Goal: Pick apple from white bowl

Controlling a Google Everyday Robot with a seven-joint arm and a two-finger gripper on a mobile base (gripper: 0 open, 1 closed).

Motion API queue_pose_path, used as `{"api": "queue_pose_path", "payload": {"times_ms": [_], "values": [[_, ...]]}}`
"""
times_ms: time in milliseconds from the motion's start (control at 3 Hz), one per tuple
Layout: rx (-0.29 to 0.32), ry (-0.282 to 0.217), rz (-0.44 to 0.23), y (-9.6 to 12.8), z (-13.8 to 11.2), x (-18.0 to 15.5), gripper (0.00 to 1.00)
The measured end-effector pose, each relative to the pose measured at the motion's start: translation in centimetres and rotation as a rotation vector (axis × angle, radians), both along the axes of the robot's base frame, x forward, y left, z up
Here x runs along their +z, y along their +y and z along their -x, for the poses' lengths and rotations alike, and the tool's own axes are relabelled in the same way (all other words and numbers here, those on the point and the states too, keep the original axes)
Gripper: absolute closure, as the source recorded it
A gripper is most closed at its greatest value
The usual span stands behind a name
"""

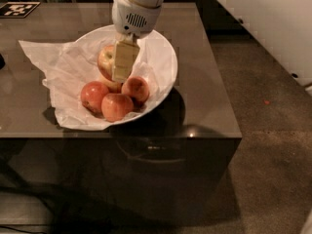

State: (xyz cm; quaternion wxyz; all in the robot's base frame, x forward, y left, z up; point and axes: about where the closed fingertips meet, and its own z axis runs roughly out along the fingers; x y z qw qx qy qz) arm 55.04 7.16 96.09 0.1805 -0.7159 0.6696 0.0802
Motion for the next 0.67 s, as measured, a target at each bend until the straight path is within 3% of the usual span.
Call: {"api": "queue_pose_path", "payload": {"times_ms": [333,667], "values": [[-0.012,-0.097,-0.014,-0.80,0.56,5.99,1.00],[-0.012,-0.098,-0.016,-0.78,0.55,6.10,1.00]]}}
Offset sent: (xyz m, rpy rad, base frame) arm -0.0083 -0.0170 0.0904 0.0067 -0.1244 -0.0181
